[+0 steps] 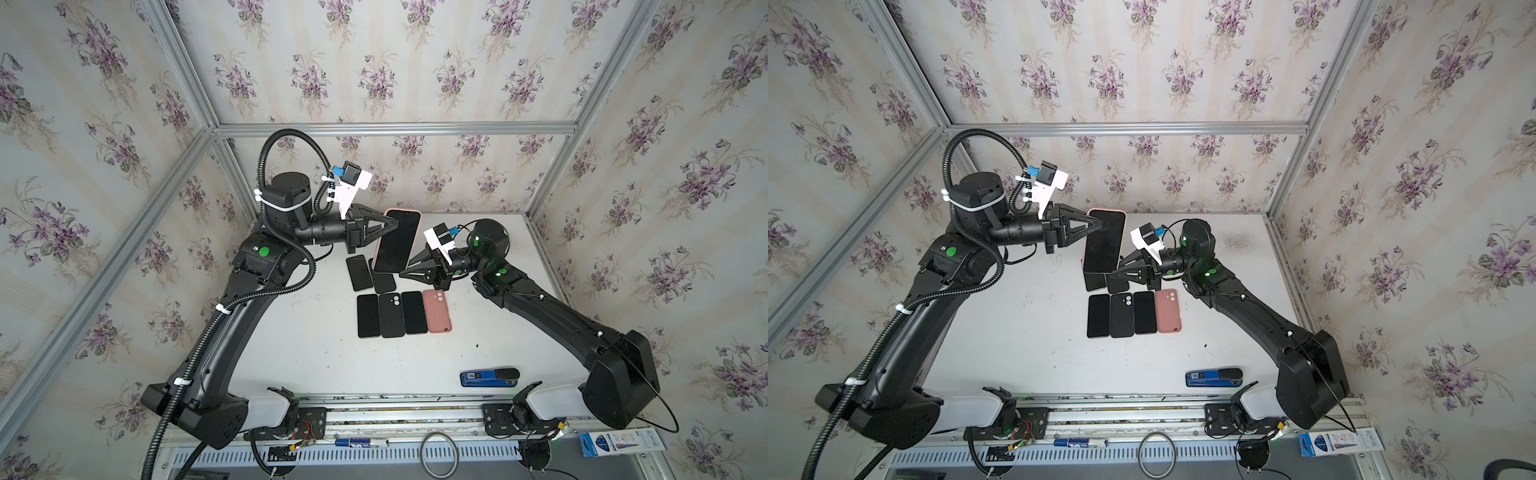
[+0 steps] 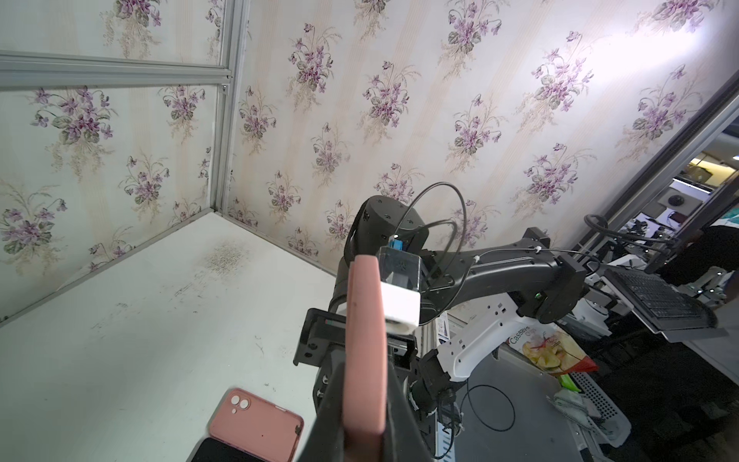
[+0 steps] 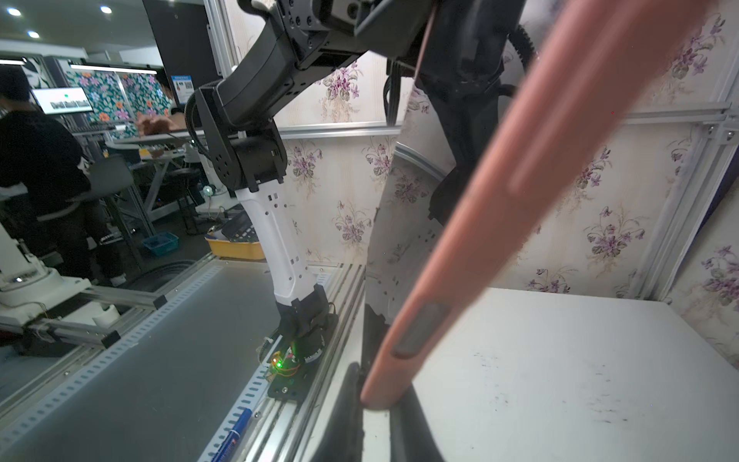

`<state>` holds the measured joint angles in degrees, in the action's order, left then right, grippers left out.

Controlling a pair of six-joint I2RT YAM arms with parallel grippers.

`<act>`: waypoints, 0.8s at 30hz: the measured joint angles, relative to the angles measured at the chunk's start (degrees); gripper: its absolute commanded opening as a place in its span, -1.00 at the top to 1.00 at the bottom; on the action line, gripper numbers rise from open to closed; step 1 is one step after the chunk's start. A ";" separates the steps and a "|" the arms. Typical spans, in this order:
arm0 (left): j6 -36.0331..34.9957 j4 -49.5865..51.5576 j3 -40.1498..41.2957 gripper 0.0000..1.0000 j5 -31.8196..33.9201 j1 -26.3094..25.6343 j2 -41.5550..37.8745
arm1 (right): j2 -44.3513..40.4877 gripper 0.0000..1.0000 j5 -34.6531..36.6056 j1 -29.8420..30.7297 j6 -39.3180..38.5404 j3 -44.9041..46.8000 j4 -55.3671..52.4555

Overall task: Take the phone out of the phone case
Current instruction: Remove the phone case from the phone.

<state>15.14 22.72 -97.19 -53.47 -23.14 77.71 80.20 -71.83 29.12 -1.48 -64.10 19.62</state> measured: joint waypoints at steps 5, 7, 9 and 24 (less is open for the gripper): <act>4.11 -1.20 -0.90 1.00 -0.46 0.00 2.45 | -0.31 1.00 4.48 0.09 -16.87 -3.34 -13.35; 6.84 -0.81 -1.20 1.00 -0.90 -0.07 3.10 | -0.44 1.00 9.38 0.11 -21.64 -3.32 -14.27; 8.46 -0.83 -1.55 1.00 -0.76 -0.13 3.63 | -1.11 0.71 14.08 0.13 -23.67 -1.88 -12.24; 32.09 -17.46 12.33 1.00 8.68 3.23 -4.81 | -12.24 -0.03 36.63 0.15 18.75 17.84 18.43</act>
<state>47.22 5.26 -84.86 -44.80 -19.90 72.90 67.96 -35.20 29.28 17.28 -46.26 38.04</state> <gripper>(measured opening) 0.121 0.516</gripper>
